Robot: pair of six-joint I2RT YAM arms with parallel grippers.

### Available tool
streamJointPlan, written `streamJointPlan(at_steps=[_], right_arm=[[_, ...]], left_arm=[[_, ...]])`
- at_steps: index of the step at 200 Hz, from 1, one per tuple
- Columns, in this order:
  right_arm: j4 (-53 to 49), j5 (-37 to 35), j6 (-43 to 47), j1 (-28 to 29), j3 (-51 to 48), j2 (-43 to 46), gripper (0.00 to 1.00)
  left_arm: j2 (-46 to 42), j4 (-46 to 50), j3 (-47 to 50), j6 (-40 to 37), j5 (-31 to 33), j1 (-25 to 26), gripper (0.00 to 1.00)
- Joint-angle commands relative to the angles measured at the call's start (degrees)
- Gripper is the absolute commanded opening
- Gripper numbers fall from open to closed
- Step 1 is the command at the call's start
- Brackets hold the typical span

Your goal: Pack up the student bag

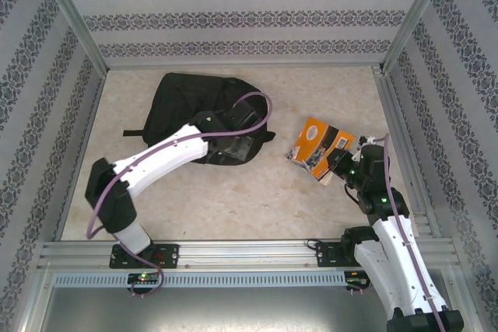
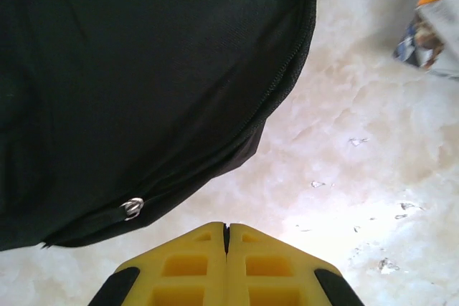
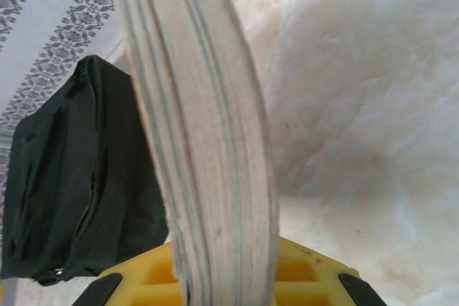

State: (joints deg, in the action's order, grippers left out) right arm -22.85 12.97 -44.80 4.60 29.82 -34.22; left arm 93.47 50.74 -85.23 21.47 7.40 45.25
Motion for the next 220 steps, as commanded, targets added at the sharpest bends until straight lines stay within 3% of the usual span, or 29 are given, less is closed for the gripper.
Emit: streamJointPlan(at_steps=[1, 19, 23, 35, 42, 54, 78, 103, 132, 220], right_arm=[[7.12, 5.35, -0.96, 0.03, 1.12, 0.04, 0.0], [6.98, 6.23, -0.23, 0.34, 2.28, -0.72, 0.0], [7.05, 6.32, -0.08, 0.4, 2.48, -1.03, 0.0], [7.22, 6.62, 0.01, 0.63, 2.97, -2.1, 0.0], [7.26, 6.58, 0.12, 0.8, 3.21, -2.74, 0.0], [7.29, 6.05, 0.2, 0.87, 3.33, -3.52, 0.0], [7.9, 5.1, 0.49, 0.98, 3.14, -4.42, 0.0], [8.15, 4.59, 0.55, 0.94, 2.68, -5.07, 0.0], [8.9, 4.52, 0.15, 0.84, 1.93, -5.07, 0.0], [10.28, 5.2, -0.73, 0.94, 0.94, -5.59, 0.0]], left_arm=[[-2.16, -4.43, 1.1, 0.54, 1.7, -0.69, 0.0], [0.15, -4.66, -1.31, -0.15, 1.17, -0.96, 0.0], [1.2, -4.53, -2.56, 0.01, 1.32, -0.96, 0.09], [5.6, -2.97, -7.87, 1.43, 2.61, -0.94, 0.48], [8.86, -1.1, -12.27, 2.33, 3.17, -0.87, 0.61], [14.93, 3.09, -20.51, 3.55, 5.93, -0.7, 0.73], [25.75, 9.52, -33.93, 4.7, 10.32, -0.3, 0.82], [34.1, 13.55, -44.6, 4.53, 14.23, 0.18, 0.84], [39.5, 14.13, -49.98, 3.22, 18.44, -0.4, 0.81], [42.14, 10.75, -51.2, 0.8, 17.27, -4.29, 0.54]])
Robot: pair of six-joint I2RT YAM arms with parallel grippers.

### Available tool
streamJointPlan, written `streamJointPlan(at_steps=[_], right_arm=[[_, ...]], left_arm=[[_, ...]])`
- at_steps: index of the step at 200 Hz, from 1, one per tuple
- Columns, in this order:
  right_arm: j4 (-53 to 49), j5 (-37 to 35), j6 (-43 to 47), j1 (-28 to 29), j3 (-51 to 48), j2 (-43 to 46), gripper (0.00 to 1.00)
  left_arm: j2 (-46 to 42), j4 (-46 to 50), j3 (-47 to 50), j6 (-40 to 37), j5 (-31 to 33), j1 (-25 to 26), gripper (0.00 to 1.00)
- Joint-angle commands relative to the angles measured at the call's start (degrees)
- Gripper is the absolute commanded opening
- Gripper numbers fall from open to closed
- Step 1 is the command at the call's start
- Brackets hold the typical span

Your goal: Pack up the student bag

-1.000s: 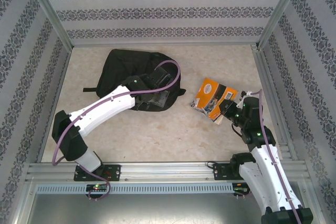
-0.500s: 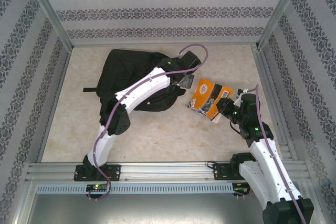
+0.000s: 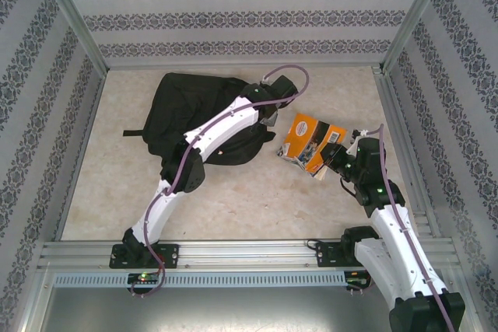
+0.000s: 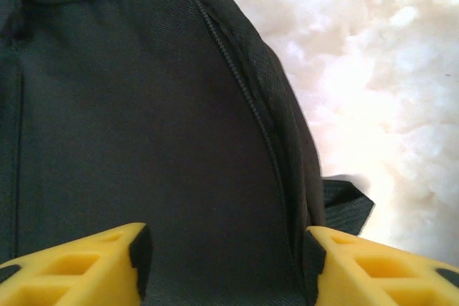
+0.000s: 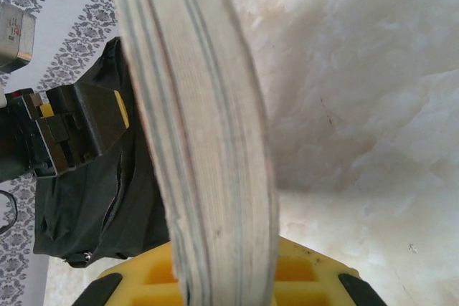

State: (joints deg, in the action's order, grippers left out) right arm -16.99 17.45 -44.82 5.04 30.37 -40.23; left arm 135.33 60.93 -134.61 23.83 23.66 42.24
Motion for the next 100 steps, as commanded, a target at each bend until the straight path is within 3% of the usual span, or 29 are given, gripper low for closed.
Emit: streamJointPlan(at_steps=[1, 32, 80, 100], right_arm=[[4.42, 0.69, -0.71, 0.46, 0.39, 0.42, 0.0], [4.66, 0.74, -0.83, 0.49, 0.22, 0.41, 0.0], [4.41, 0.49, -0.19, 0.47, -0.38, 0.15, 0.0], [4.72, 0.32, -0.36, 0.5, -0.93, 0.13, 0.0]], left_arm=[[0.29, 0.58, -1.85, -1.63, 0.98, -1.28, 0.53], [0.59, -0.01, -1.38, -2.46, -0.91, -1.97, 0.48], [0.81, -2.16, -0.22, -1.01, -9.07, -2.7, 0.53], [1.08, -2.65, -0.17, -0.22, -11.54, -2.95, 0.51]])
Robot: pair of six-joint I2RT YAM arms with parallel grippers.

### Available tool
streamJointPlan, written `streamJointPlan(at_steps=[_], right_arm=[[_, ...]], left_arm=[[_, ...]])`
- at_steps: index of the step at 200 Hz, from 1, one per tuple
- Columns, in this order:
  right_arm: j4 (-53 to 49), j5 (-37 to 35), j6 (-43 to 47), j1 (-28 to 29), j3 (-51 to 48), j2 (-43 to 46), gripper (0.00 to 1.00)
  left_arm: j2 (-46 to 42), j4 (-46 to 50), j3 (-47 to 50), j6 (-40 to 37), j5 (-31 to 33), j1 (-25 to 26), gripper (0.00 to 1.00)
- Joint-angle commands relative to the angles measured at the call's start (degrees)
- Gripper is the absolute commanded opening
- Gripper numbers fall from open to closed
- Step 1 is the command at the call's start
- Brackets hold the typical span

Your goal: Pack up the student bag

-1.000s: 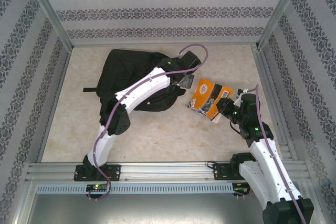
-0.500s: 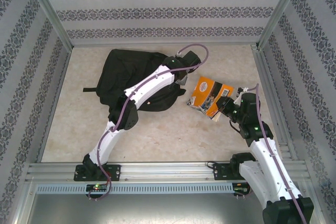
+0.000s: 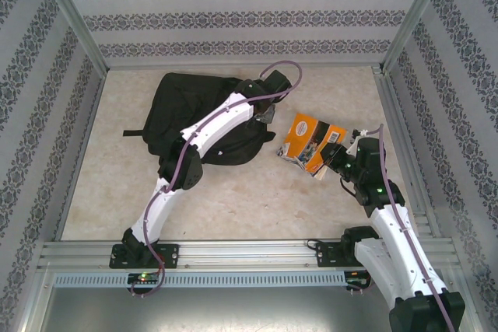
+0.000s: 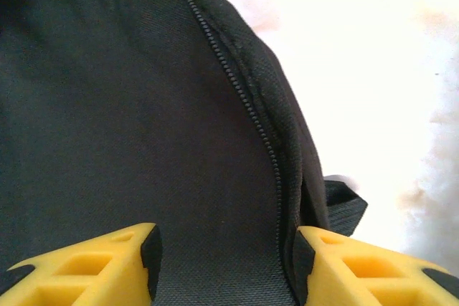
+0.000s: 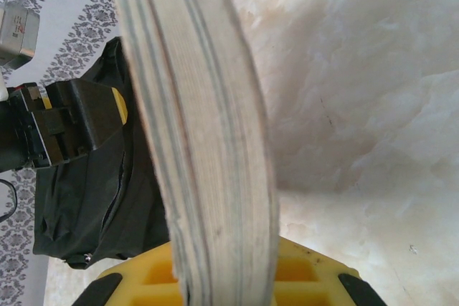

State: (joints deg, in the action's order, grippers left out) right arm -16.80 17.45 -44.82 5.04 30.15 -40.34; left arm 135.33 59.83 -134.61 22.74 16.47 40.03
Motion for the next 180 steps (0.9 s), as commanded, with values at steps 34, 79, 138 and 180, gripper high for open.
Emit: streamJointPlan(at_steps=[34, 79, 138, 180], right_arm=[[4.41, -0.14, -0.05, 0.41, -0.96, 0.3, 0.0], [3.96, -0.56, 0.31, 0.41, -1.06, 0.95, 0.0], [-0.73, -1.89, 2.05, 1.08, 4.32, 4.9, 0.0], [-0.63, 1.81, 2.45, 3.3, 9.89, 5.05, 0.0]], left_arm=[[1.78, -1.91, 0.36, 1.6, -8.32, -1.61, 0.32], [0.97, -2.08, 0.68, 1.7, -11.76, -2.65, 0.0], [-7.07, 3.54, -4.39, -2.18, -10.97, -4.73, 0.0], [-16.63, 4.1, -0.92, -2.53, -10.69, -7.17, 0.0]])
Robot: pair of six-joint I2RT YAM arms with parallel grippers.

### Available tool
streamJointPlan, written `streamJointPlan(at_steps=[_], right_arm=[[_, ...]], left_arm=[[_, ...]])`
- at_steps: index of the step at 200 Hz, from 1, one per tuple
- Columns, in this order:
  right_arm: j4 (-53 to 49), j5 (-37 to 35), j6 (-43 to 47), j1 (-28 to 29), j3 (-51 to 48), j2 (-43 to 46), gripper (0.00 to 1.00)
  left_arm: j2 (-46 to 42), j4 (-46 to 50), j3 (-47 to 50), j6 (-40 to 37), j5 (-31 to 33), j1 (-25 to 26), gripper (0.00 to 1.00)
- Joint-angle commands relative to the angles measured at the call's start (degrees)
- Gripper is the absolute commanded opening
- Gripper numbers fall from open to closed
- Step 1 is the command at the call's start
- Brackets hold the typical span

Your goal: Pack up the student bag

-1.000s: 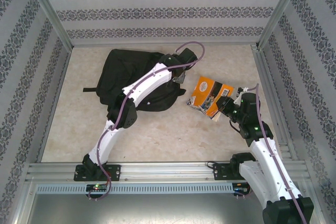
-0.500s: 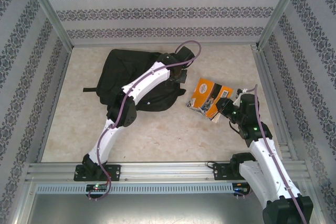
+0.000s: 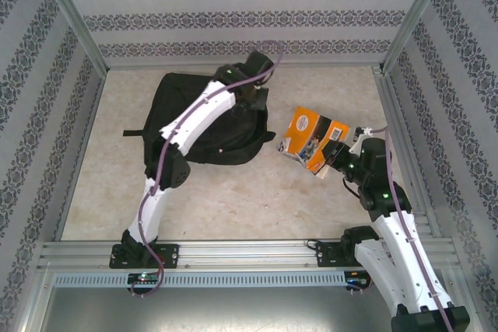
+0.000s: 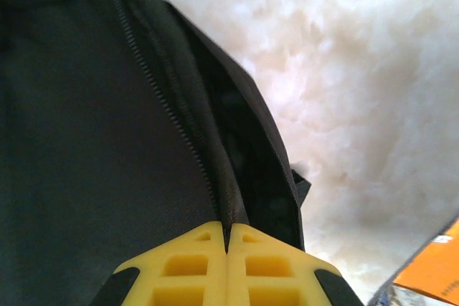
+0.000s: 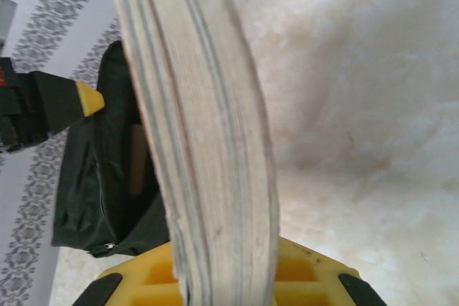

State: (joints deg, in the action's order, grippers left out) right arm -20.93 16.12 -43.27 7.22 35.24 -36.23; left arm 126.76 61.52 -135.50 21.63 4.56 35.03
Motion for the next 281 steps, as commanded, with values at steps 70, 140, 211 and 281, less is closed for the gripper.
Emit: streamJointPlan(at_steps=[70, 140, 211, 281], right_arm=[[13.57, 10.75, -6.11, 6.72, 10.08, -10.5, 0.0], [26.97, 11.41, -15.86, 7.51, 16.61, -27.13, 0.0], [32.23, 11.24, -17.8, 12.5, 21.95, -40.29, 0.0], [36.54, 11.2, -20.32, 21.24, 26.03, -53.85, 0.0]], left_arm=[[-14.56, 1.76, 1.67, -0.69, -1.16, -5.0, 0.0], [-18.61, 1.5, 4.35, -0.25, -2.27, -5.01, 0.0], [-21.42, 1.25, 4.17, -0.53, -1.03, -5.31, 0.0], [-22.42, 0.9, 3.68, -0.32, -1.9, -5.76, 0.0]])
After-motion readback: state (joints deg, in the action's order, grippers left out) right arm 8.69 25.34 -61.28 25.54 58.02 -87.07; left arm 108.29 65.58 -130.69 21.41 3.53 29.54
